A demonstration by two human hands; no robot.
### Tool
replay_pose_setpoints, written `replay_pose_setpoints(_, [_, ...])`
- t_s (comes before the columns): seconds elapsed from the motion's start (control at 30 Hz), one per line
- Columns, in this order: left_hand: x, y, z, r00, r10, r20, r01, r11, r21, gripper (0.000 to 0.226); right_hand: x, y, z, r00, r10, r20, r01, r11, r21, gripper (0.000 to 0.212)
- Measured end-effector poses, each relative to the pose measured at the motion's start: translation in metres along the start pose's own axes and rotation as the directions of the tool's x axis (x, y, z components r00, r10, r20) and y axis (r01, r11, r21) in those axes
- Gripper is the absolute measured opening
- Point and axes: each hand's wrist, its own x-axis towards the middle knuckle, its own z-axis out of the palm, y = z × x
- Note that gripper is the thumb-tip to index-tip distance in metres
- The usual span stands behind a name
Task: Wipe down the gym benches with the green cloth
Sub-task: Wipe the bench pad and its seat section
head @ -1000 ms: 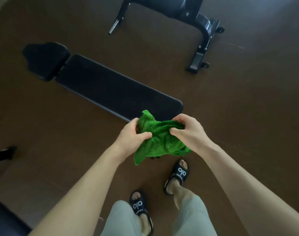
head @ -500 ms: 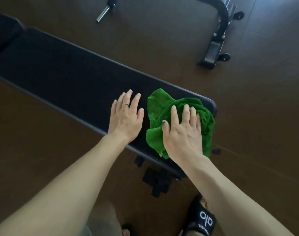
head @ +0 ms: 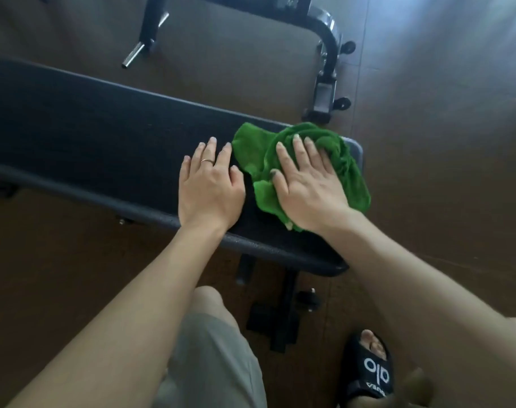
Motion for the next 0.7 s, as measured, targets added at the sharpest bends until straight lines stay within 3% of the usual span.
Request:
replay_pose_setpoints(0.17, [0.000, -0.002, 0.002, 0.998, 0.017, -0.054, -0.019, 0.999, -0.040, 0.052, -0.072, -0.013, 0.014, 1.000, 0.023, -0.007, -0.023, 1.000, -0.001, 0.071])
replay_pose_setpoints(0.3, [-0.003, -0.002, 0.003, 0.998, 0.025, -0.055, -0.027, 0.999, -0.032, 0.053, -0.078, -0.013, 0.014, 1.000, 0.022, -0.010, -0.022, 1.000, -0.012, 0.070])
replay_pose_setpoints(0.47, [-0.002, 0.000, 0.005, 0.997, 0.025, -0.067, -0.026, 1.000, -0.015, 0.054, -0.016, 0.023, 0.000, 0.993, 0.108, -0.050, -0.109, 0.994, -0.003, 0.058])
replay_pose_setpoints(0.7, [0.000, 0.004, 0.003, 0.994, 0.002, -0.110, -0.006, 0.999, -0.041, 0.050, 0.043, 0.031, -0.005, 0.971, 0.229, -0.064, -0.226, 0.973, 0.049, 0.061])
